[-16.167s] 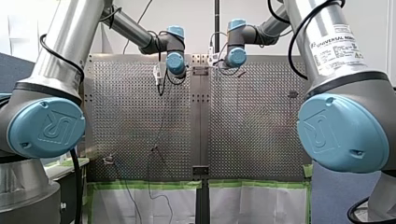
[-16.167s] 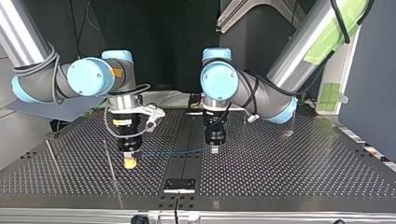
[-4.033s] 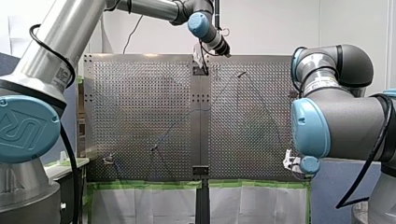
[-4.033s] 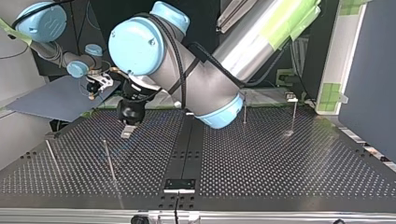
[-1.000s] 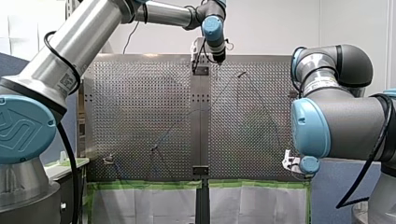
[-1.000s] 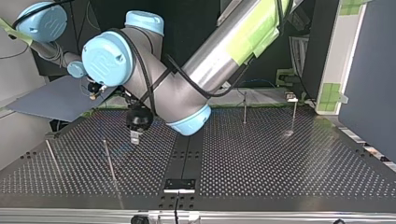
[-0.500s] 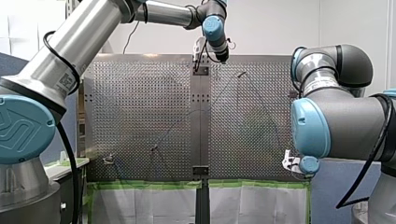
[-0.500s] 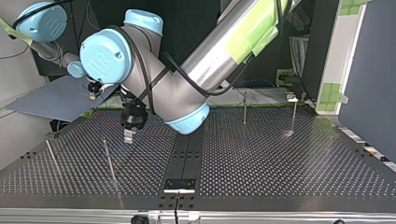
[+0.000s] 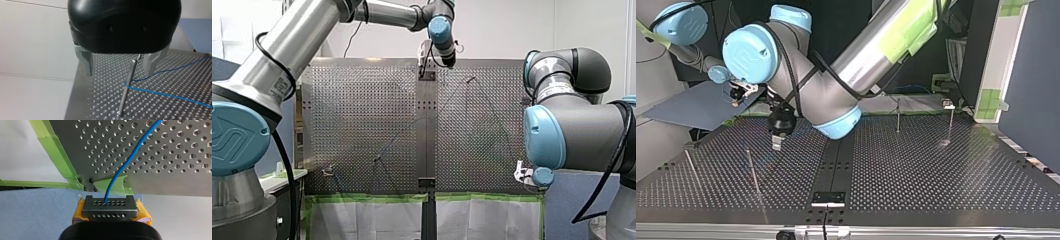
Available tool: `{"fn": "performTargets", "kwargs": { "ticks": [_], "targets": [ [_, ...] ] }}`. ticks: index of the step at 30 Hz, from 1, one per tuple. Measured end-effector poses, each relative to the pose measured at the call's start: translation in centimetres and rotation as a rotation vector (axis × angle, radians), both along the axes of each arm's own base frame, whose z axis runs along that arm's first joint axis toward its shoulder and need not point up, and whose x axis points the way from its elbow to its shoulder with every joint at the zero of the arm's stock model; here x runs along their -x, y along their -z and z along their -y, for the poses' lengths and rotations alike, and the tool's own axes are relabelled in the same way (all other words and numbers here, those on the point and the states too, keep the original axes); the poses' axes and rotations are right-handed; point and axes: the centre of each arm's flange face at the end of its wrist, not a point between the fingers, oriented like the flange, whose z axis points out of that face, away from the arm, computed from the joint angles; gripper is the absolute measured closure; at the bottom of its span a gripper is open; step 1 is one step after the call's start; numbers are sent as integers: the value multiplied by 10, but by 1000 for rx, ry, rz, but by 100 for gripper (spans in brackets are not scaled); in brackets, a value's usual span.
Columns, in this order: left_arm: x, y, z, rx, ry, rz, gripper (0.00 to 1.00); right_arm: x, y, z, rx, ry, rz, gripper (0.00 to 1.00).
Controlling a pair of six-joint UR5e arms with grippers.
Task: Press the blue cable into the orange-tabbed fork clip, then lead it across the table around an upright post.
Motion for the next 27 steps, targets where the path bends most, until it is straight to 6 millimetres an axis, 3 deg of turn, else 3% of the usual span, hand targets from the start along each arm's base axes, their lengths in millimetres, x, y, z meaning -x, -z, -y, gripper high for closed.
{"fn": "performTargets", "kwargs": {
  "ticks": [10, 27],
  "targets": [
    [3, 0, -11, 69, 15, 27, 0, 0, 0, 0, 0, 0, -1, 100],
    [51, -41, -31, 271, 141, 112, 0, 1, 0, 1, 5, 0, -6, 100]
  ]
}}
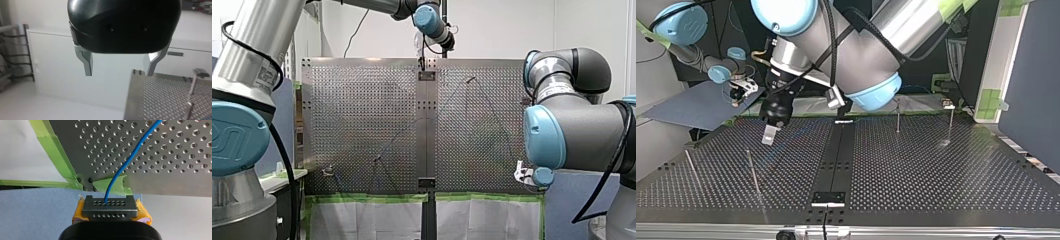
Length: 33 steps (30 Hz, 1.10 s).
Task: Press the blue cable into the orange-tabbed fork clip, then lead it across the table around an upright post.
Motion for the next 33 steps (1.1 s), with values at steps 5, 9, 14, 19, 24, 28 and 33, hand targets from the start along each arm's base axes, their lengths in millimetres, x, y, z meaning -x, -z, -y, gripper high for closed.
{"fn": "performTargets", "kwargs": {
  "ticks": [5, 9, 14, 19, 24, 28, 33],
  "targets": [
    [9, 4, -1, 21, 12, 14, 0, -1, -1, 2, 18, -10, 3, 100],
    [10, 17, 1, 25, 18, 14, 0, -4, -3, 5, 38, -39, 14, 100],
    [11, 36, 3, 32, 25, 11, 0, -8, -4, 6, 55, -65, 28, 100],
    [11, 53, 4, 47, 36, 5, 0, -9, -4, 7, 58, -72, 31, 100],
    [11, 72, 4, 59, 37, -1, 0, -9, -4, 7, 58, -73, 32, 100],
    [12, 86, 3, 66, 36, -4, 0, -9, -4, 7, 56, -73, 32, 100],
    [14, 106, 1, 79, 36, -11, 0, -10, -4, 6, 54, -74, 32, 100]
  ]
}}
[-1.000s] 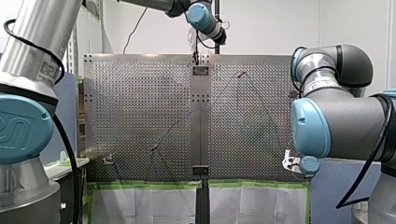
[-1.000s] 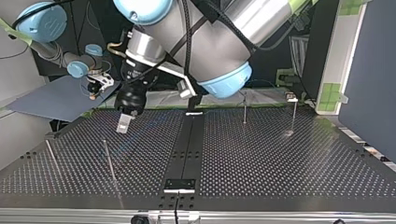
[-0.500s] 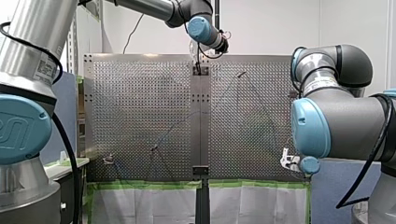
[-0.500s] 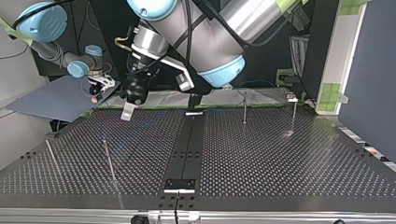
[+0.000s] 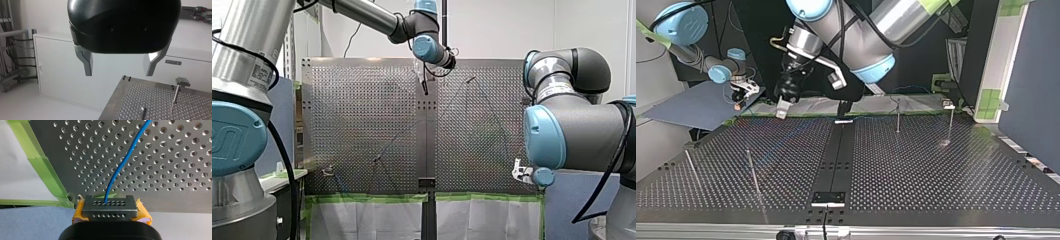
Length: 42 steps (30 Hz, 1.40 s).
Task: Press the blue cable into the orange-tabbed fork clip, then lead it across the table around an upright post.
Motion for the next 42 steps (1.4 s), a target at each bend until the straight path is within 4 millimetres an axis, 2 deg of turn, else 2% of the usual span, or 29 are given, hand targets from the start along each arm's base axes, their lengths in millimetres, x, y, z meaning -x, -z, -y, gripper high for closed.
{"fn": "performTargets", "kwargs": {
  "ticks": [19, 42],
  "targets": [
    [9, 66, -13, 13, -14, -6, 0, -1, 0, -1, -3, -2, -2, 100],
    [30, 147, -42, 16, -21, -12, 0, -6, 0, -2, -5, -11, -3, 100]
  ]
}}
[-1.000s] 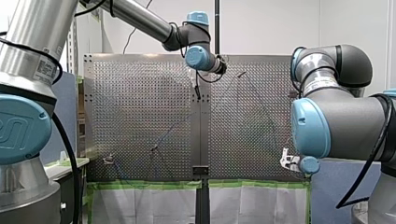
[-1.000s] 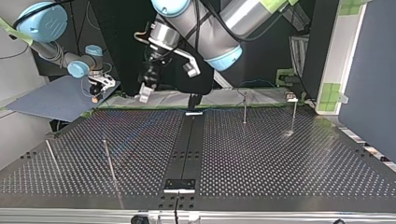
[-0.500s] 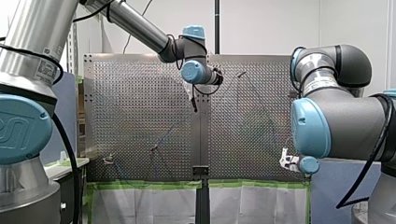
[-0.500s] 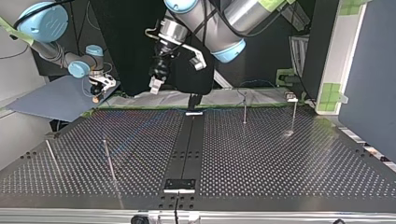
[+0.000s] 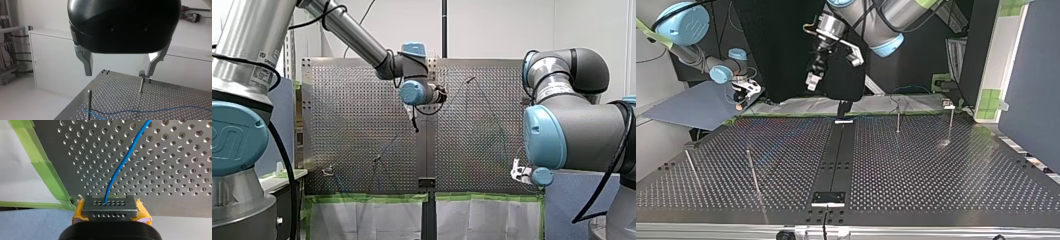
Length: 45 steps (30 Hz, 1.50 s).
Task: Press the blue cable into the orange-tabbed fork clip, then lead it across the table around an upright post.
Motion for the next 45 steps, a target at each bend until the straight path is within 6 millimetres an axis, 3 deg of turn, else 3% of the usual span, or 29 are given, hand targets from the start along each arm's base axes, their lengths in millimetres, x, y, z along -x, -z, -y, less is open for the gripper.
{"fn": "performTargets", "kwargs": {
  "ticks": [33, 45],
  "targets": [
    [69, 120, -81, -195, -25, -171, 0, -1, -1, 0, 2, -3, -1, 100],
    [68, 150, -122, -239, -58, -162, 0, -5, -1, 0, 1, -11, 0, 100]
  ]
}}
